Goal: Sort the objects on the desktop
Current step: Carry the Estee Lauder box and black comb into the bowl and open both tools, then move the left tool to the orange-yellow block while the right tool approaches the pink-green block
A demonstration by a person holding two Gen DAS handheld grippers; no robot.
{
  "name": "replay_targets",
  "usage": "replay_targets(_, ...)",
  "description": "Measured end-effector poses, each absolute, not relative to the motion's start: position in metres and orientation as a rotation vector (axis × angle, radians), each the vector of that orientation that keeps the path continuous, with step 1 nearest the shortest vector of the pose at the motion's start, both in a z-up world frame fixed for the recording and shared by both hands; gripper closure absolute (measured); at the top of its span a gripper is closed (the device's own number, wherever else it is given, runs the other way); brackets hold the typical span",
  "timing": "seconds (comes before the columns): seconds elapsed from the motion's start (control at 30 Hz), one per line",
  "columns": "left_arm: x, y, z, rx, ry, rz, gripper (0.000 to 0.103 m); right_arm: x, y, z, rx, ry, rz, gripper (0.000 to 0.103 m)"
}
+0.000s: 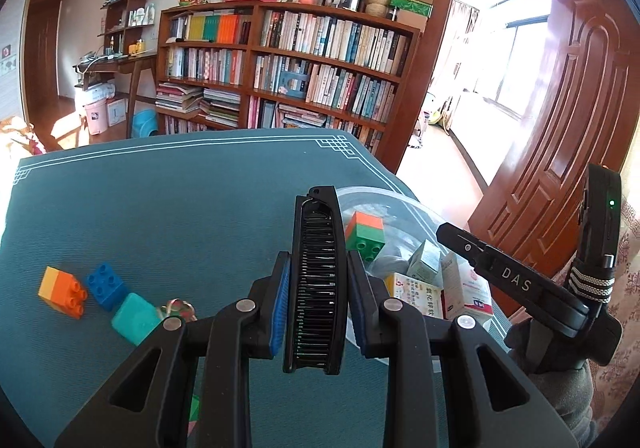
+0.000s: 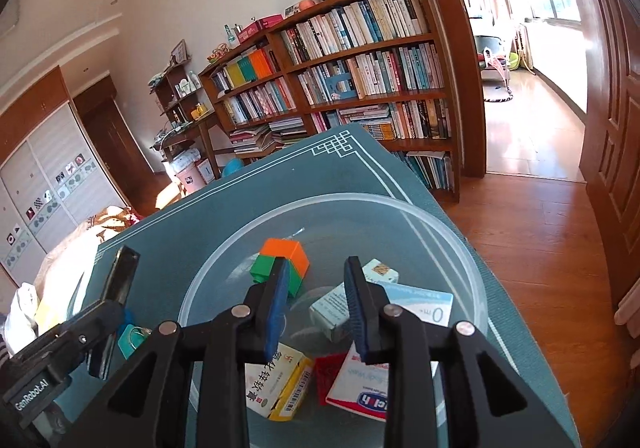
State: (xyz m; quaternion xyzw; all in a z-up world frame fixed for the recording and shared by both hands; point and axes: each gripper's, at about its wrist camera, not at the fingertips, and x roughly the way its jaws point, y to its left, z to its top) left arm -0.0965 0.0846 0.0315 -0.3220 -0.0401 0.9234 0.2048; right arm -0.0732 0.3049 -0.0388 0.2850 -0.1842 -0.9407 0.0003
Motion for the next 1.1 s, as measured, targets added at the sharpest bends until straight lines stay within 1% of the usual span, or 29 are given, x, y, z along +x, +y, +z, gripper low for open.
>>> replay_targets(0.1, -0.105, 0.1, 0.028, -0.915, -0.104, 2.559, 0.074, -0.069, 0.307, -0.037, 0.874, -0.6, -2.96, 0.068)
replay_targets(0.23, -0.117, 0.116, 0.024, -0.929, -0.108, 2.547, 0.073, -0.067, 0.304, -0.034, 0.858, -0.582, -2.973, 0.066)
replay_targets(0.33, -0.126, 0.122, 0.022, -0.947, -0.15, 2.541, 0.072, -0.066, 0.303, -0.033, 0.842, -0.567, -3.001, 0.058)
replay_targets(0.37, -0.129, 0.123, 0.021, -0.957, -0.168, 2.536, 0.068, -0.064, 0.304, -0.032, 0.836, -0.567, -3.013, 0.051)
replay_targets(0.4, -0.132, 0.123, 0.02, -0.964, -0.186, 2.532, 0.055, -0.063, 0.305, -0.032, 0.83, -0.569, -3.025, 0.042)
replay_targets(0.43, -0.134, 0.122, 0.02, -0.966, -0.204, 2.531, 0.047, -0.062, 0.306, -0.031, 0.823, -0.572, -3.039, 0.037)
replay_targets(0.47, -0.134, 0.12, 0.02, -0.96, -0.222, 2.531, 0.047, -0.061, 0.308, -0.03, 0.812, -0.577, -3.053, 0.031)
replay_targets(0.73, -0.123, 0.1, 0.02, -0.958, -0.228, 2.561, 0.047, -0.061, 0.304, -0.03, 0.808, -0.565, -3.051, 0.03)
replay_targets(0.87, -0.117, 0.086, 0.019, -0.97, -0.175, 2.644, 0.047, -0.057, 0.288, -0.029, 0.796, -0.498, -3.038, 0.03)
replay_targets(1.0, -0.114, 0.062, 0.019, -0.973, -0.163, 2.698, 0.047, -0.052, 0.27, -0.027, 0.766, -0.42, -3.027, 0.027)
replay_targets(1.1, -0.113, 0.042, 0.018, -0.981, -0.158, 2.745, 0.047, -0.05, 0.258, -0.028, 0.765, -0.38, -3.001, 0.026)
